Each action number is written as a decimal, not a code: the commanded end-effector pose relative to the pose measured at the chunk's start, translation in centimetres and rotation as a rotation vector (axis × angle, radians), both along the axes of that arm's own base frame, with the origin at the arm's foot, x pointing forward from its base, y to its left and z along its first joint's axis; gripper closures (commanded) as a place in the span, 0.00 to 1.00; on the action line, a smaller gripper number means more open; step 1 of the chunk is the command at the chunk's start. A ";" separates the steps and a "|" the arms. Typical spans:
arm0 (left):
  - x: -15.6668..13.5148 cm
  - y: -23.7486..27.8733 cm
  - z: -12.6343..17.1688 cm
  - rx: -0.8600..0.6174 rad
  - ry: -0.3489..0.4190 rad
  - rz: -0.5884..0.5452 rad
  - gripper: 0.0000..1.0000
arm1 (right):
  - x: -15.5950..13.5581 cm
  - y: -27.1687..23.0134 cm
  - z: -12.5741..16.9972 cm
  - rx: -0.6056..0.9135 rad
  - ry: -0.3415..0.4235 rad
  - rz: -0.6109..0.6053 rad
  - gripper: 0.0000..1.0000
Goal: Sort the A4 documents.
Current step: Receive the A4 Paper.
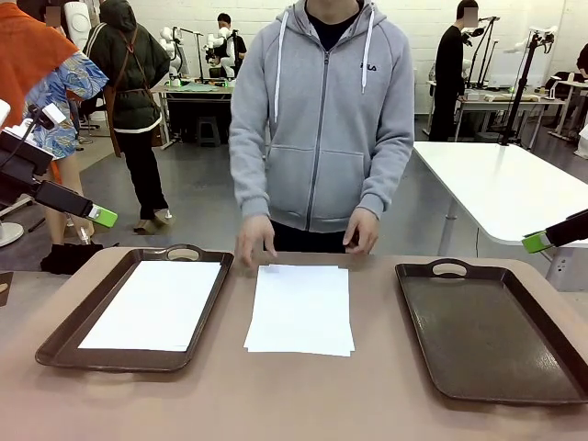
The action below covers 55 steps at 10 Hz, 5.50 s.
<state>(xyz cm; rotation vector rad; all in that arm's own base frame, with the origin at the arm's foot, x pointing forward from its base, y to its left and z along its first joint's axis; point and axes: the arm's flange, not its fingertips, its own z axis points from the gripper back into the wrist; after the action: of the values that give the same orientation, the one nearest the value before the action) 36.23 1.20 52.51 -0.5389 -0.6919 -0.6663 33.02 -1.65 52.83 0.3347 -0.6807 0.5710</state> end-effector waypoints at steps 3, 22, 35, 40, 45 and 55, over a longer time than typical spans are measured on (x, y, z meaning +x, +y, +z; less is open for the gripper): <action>0.0 0.0 0.0 -0.002 -0.004 0.000 0.00 | 0.1 0.0 -0.1 0.010 0.003 0.008 0.00; 0.0 0.0 0.0 -0.002 -0.004 0.000 0.00 | 0.1 0.0 -0.1 0.010 0.003 0.008 0.00; 0.0 0.0 0.0 -0.002 -0.004 0.000 0.00 | 0.1 0.0 -0.1 0.010 0.003 0.008 0.00; 0.0 0.0 0.0 -0.002 -0.004 0.000 0.00 | 0.1 0.0 -0.1 0.010 0.003 0.008 0.00; 0.0 0.0 0.0 -0.002 -0.004 0.000 0.00 | 0.1 0.0 -0.1 0.010 0.003 0.008 0.00; 0.0 0.0 0.0 -0.002 -0.004 0.000 0.00 | 0.1 0.0 -0.1 0.010 0.003 0.008 0.00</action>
<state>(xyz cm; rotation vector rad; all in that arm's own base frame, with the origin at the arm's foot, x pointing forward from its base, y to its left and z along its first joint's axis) 36.23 1.21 52.51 -0.5388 -0.6920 -0.6661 33.02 -1.65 52.83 0.3347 -0.6807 0.5710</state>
